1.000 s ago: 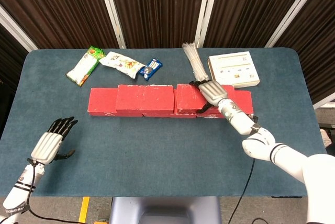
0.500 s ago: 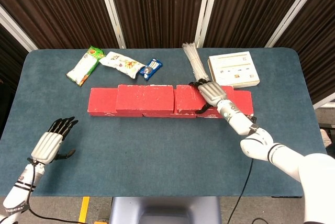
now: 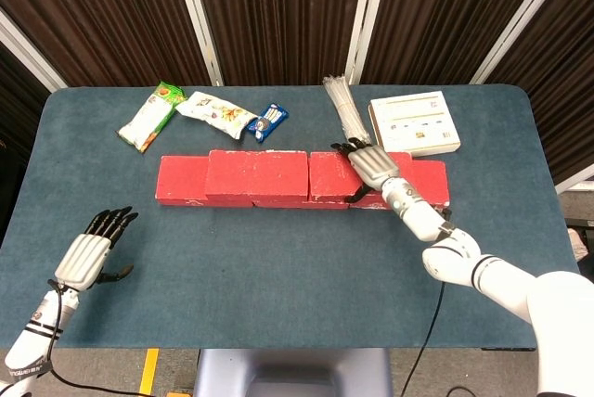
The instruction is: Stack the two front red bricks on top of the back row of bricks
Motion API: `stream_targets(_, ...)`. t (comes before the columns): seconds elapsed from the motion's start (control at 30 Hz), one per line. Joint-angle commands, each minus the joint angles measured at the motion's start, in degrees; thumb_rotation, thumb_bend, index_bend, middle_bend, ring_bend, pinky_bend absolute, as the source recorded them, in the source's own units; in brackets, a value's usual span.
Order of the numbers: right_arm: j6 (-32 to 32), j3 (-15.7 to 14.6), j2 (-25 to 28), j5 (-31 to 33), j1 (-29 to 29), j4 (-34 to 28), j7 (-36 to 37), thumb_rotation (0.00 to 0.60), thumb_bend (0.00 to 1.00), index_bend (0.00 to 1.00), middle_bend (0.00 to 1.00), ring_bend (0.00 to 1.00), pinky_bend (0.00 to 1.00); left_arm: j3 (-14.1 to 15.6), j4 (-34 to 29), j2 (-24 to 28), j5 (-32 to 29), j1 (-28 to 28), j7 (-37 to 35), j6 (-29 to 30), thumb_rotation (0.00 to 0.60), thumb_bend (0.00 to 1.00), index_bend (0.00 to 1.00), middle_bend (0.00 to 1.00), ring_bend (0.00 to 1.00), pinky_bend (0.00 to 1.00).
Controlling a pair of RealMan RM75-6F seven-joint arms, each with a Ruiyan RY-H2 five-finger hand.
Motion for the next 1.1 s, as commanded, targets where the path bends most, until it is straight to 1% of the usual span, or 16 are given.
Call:
stream_targets(0.03,0.0,-0.01,-0.06,0.65,0.05,-0.2,-0.61,0.6,0.17,0.05,0.22,0.1,0.36,0.0,0.04,0.02,0.0,-0.03,-0.15,-0.1,0.6,0.26,0.0,0.0,0.0,0.0)
stream_targets(0.17,-0.05,0.04,-0.03,1.64,0.18,-0.54,-1.66,0.6,0.14,0.0,0.2,0.09,0.36,-0.07,0.03,0.1,-0.03,-0.02,-0.33,-0.08,0.6,0.26,0.0,0.0,0.0,0.0)
stream_targets(0.37,-0.21,-0.01,0.08,3.37,0.27,-1.13,-3.41,0.6,0.12,0.0,0.17,0.07,0.36,-0.07,-0.09,0.26,0.12,0.08,-0.48,0.19,0.6,0.26,0.0,0.0,0.0,0.0)
stream_targets(0.47,0.02,-0.02,0.22,4.13,0.21,-1.5,-4.24,0.6,0.11,0.0,0.15,0.05,0.34,-0.03,-0.13,0.27,0.23,0.06,-0.52,0.19,0.6,0.26,0.0,0.0,0.0,0.0)
stream_targets(0.57,-0.03,-0.01,0.31,4.47,0.19,-1.72,-4.43,0.6,0.09,0.0,0.13,0.03,0.32,-0.02,-0.14,0.27,0.22,0.07,-0.55,0.16,0.6,0.26,0.0,0.0,0.0,0.0)
stream_targets(0.7,-0.68,-0.07,0.69,5.91,0.19,-2.31,-5.2,0.6,0.06,0.0,0.05,0.0,0.2,-0.07,-0.28,0.33,0.24,0.12,-0.56,0.31,0.6,0.26,0.0,0.0,0.0,0.0)
stream_targets(0.9,-1.08,-0.19,0.86,8.5,0.33,-3.12,-7.01,0.6,0.02,0.0,0.01,0.0,0.17,-0.03,-0.49,0.46,0.37,0.15,-0.67,0.4,0.6,0.26,0.0,0.0,0.0,0.0)
stream_targets(1.1,-0.95,-0.14,2.25,10.9,0.25,-5.39,-8.32,0.6,0.0,0.0,0.0,0.0,0.15,-0.05,-0.72,0.61,0.64,0.31,-0.53,1.02,0.6,0.26,0.0,0.0,0.0,0.0)
